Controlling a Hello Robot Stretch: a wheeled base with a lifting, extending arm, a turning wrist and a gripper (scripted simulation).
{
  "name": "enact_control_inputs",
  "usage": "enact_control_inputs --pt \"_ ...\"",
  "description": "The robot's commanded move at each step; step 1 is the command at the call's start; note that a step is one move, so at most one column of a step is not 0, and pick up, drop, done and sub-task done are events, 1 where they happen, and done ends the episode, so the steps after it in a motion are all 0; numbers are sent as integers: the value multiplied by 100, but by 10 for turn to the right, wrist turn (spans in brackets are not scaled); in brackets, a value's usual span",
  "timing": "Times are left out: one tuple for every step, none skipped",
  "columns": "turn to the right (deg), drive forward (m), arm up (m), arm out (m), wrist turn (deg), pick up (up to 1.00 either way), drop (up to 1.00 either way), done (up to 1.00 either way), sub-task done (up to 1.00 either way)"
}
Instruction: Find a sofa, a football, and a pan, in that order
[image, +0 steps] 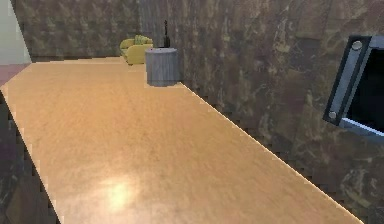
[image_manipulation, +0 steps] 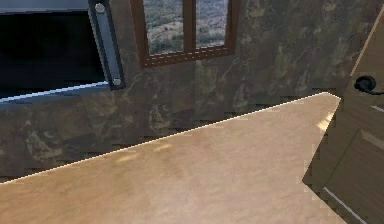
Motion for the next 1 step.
enact_control_inputs --pt "-90 0 0 0 0 0 0 0 0"
